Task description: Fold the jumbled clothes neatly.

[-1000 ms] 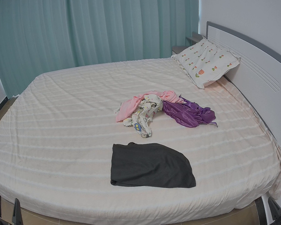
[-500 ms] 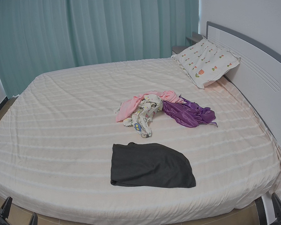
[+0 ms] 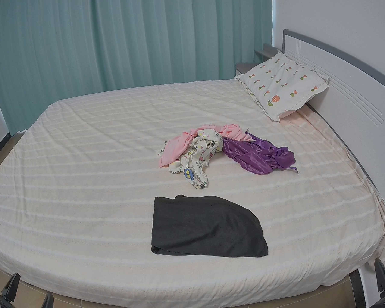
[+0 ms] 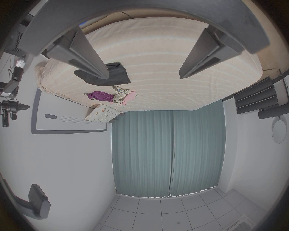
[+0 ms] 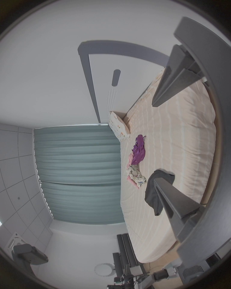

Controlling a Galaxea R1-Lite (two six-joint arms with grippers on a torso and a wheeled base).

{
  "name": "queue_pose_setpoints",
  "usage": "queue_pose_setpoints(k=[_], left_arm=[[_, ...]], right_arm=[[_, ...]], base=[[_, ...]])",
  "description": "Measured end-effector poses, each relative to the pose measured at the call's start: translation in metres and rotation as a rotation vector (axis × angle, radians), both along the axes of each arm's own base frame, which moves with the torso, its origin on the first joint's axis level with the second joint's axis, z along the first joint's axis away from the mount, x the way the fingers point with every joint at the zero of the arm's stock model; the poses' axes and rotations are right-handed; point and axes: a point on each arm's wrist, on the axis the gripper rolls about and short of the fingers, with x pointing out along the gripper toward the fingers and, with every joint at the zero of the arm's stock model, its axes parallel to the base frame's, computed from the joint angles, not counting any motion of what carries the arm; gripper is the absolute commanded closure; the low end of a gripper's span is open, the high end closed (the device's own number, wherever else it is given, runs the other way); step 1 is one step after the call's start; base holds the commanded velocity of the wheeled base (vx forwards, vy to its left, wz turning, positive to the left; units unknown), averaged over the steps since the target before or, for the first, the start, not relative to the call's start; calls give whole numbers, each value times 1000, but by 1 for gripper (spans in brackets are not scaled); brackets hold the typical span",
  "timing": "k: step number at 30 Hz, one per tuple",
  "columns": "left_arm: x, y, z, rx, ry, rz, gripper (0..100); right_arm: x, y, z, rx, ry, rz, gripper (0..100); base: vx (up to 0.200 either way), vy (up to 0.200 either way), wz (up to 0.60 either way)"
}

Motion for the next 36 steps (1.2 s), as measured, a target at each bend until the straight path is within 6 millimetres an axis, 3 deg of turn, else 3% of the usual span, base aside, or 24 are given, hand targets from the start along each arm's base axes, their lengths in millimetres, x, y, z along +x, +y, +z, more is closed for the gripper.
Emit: queue_pose_setpoints(k=[36], left_arm=[[0, 0, 0, -4, 2, 2, 0]], right_arm=[[0, 1, 0, 2, 6, 20, 0]], base=[[0, 0, 0]])
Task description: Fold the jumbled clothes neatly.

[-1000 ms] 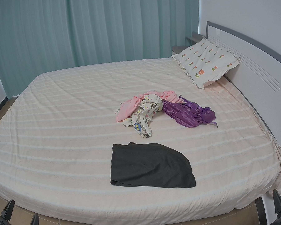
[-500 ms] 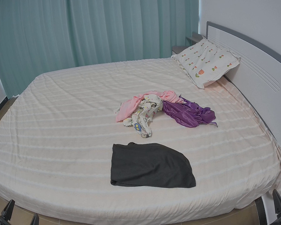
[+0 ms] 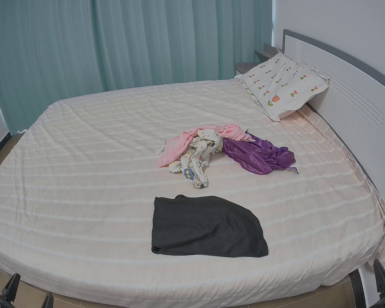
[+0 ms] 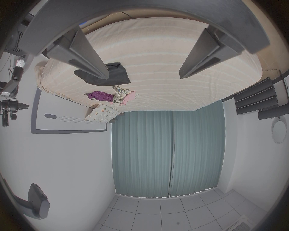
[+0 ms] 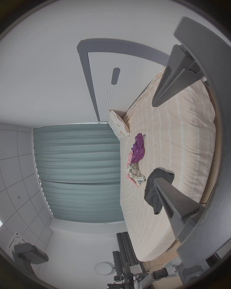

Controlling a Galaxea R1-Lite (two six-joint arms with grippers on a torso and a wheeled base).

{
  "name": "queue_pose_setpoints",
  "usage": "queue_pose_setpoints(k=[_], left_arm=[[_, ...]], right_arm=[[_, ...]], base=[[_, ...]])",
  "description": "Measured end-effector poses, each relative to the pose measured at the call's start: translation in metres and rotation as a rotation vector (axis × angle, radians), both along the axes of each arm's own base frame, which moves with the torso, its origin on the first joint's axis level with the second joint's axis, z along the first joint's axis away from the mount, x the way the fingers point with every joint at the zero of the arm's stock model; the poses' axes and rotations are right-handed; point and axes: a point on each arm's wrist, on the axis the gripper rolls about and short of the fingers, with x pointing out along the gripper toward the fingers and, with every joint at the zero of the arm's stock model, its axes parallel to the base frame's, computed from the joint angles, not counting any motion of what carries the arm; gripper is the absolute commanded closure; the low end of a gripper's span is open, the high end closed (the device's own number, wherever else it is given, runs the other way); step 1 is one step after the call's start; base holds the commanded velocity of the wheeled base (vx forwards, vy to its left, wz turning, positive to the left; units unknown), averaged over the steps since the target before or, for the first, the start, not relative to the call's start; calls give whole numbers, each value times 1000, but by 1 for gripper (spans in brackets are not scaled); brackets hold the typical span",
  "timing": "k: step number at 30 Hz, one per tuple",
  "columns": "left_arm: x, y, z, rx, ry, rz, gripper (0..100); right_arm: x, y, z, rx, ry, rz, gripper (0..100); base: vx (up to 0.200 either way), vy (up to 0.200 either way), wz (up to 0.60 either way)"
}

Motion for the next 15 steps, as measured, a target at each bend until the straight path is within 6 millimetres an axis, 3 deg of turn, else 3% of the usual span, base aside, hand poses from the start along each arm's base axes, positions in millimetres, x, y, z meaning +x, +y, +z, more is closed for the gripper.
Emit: queue_pose_setpoints(k=[15], left_arm=[[0, 0, 0, 1, 1, 0, 0]], right_arm=[[0, 0, 0, 3, 1, -1, 0]], base=[[0, 0, 0]])
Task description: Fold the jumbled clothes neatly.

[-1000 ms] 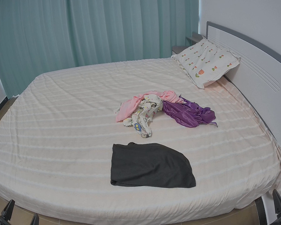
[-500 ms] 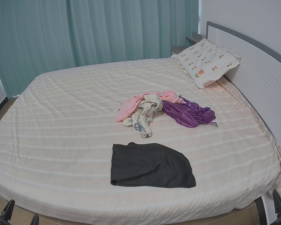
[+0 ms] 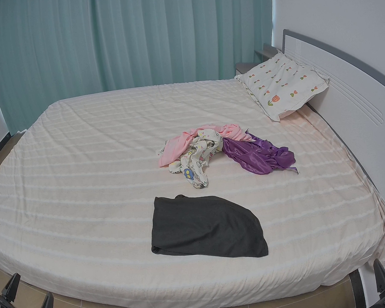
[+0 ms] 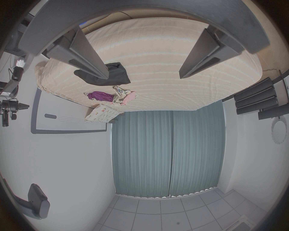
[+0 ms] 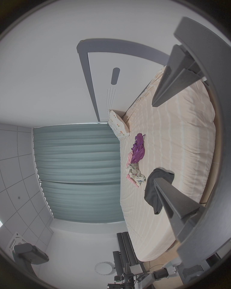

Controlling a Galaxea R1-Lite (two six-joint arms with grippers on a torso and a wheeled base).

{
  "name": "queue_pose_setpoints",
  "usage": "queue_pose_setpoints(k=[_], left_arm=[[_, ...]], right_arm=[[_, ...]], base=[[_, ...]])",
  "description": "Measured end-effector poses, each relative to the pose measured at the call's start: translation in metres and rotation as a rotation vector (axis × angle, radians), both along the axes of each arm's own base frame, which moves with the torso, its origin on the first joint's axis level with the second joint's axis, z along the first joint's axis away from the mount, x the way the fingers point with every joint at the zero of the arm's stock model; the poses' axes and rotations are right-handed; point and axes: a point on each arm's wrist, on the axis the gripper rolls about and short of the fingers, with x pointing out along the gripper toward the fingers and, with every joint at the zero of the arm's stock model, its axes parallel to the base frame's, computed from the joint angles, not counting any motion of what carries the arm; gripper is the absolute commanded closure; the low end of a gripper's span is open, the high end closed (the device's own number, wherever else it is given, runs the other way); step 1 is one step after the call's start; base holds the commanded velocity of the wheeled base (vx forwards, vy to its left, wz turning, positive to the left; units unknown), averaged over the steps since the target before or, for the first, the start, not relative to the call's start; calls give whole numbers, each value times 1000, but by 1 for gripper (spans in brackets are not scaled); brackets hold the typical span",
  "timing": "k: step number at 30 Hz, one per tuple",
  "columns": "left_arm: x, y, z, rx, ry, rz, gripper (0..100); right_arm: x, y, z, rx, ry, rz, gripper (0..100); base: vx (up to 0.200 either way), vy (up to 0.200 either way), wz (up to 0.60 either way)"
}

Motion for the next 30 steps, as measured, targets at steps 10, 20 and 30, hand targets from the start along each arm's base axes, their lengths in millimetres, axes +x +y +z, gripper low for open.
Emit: queue_pose_setpoints(k=[10, 20, 30], left_arm=[[0, 0, 0, 0, 1, 0, 0], [0, 0, 0, 0, 0, 0, 0], [0, 0, 0, 0, 0, 1, 0]], right_arm=[[0, 0, 0, 0, 0, 0, 0], [0, 0, 0, 3, -1, 2, 0], [0, 0, 0, 3, -1, 2, 0]], base=[[0, 0, 0], [0, 0, 0], [0, 0, 0]])
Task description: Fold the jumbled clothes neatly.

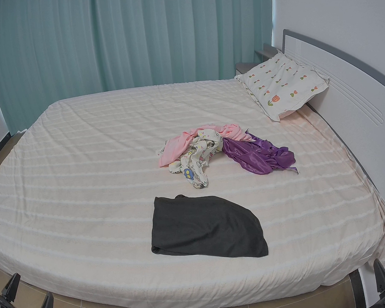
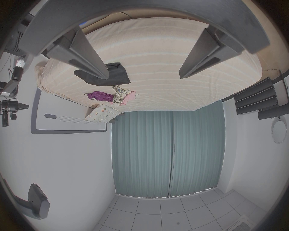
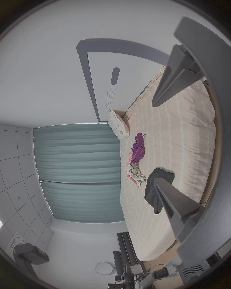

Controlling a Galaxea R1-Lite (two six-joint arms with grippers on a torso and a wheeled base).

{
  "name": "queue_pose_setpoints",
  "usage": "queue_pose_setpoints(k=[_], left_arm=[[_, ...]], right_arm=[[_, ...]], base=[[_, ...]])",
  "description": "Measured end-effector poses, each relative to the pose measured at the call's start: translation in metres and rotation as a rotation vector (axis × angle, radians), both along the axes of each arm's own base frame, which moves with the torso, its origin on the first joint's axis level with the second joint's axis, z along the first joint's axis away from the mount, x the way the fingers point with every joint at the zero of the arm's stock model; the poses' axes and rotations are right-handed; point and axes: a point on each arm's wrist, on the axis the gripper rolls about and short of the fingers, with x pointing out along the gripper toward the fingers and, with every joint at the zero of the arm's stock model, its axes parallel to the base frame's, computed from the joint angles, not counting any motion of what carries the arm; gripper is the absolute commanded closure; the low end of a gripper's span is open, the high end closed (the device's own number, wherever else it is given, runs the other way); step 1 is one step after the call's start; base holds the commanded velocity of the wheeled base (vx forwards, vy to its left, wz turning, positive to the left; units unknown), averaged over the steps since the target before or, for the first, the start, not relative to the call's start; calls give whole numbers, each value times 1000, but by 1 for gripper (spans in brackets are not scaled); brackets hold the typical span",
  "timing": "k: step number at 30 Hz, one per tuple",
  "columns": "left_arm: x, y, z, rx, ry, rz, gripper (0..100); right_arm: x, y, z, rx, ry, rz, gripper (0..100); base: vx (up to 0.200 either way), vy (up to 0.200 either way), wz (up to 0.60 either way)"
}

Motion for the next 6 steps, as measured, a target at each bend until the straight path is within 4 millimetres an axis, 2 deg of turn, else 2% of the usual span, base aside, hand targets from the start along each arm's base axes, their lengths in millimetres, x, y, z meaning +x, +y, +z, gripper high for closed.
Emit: queue_pose_setpoints(k=[6], left_arm=[[0, 0, 0, -1, 0, -1, 0]], right_arm=[[0, 0, 0, 0, 0, -1, 0]], base=[[0, 0, 0]])
